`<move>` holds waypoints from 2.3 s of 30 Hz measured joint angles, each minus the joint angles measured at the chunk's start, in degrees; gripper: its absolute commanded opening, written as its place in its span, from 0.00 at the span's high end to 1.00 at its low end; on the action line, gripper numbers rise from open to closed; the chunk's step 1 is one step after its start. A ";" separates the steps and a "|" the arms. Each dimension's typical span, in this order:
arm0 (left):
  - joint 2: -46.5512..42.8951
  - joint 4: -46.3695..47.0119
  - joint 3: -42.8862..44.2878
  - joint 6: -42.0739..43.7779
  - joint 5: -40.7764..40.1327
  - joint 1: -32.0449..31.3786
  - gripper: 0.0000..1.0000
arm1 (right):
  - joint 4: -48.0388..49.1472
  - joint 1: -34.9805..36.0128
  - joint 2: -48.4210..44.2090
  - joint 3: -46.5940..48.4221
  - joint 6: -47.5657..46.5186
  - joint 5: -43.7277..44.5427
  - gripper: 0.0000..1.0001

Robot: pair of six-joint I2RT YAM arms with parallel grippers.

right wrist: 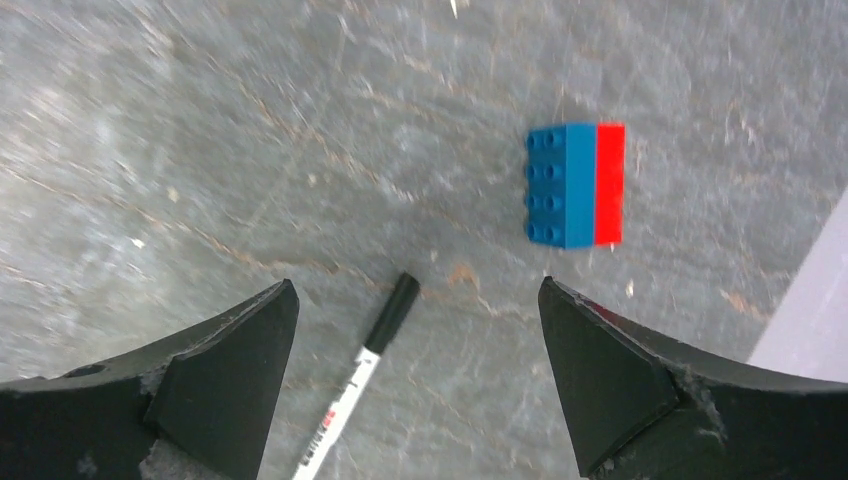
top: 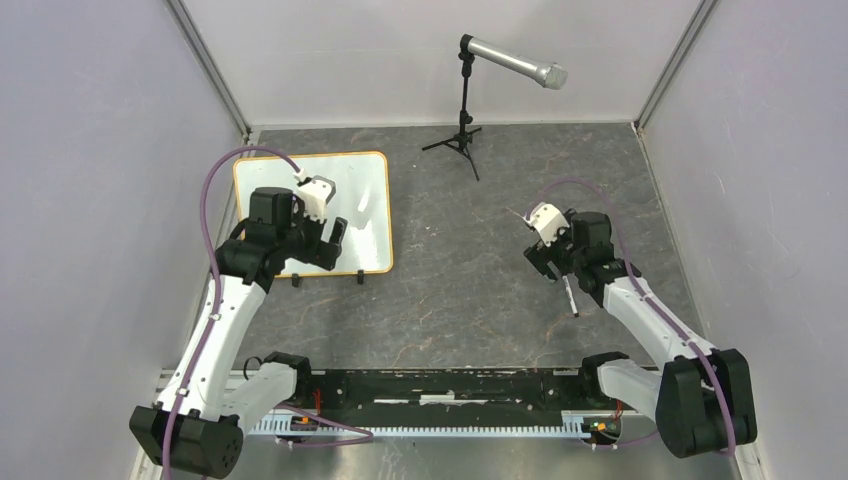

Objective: Write a sentence on the whiteboard
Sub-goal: Move the whiteboard to the center of the board.

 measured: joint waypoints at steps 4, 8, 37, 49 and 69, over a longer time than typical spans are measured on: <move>-0.02 0.26 0.00 0.00 -0.59 0.00 0.00 | -4.26 -0.02 2.29 1.14 -1.84 5.49 0.02; 0.11 0.63 -0.48 0.07 -1.55 -0.17 0.00 | -7.43 -0.02 2.97 1.09 -2.91 8.35 0.02; 1.09 2.97 2.56 -15.39 -15.10 3.23 0.00 | 7.56 45.42 20.26 17.16 28.59 17.66 0.23; 1.03 3.61 8.70 -26.80 -18.95 14.82 0.00 | 9.49 60.87 39.43 36.17 41.75 32.83 0.26; -1.55 3.21 9.44 -30.14 -17.49 18.45 0.00 | -1.51 61.09 62.42 59.21 56.06 35.95 0.41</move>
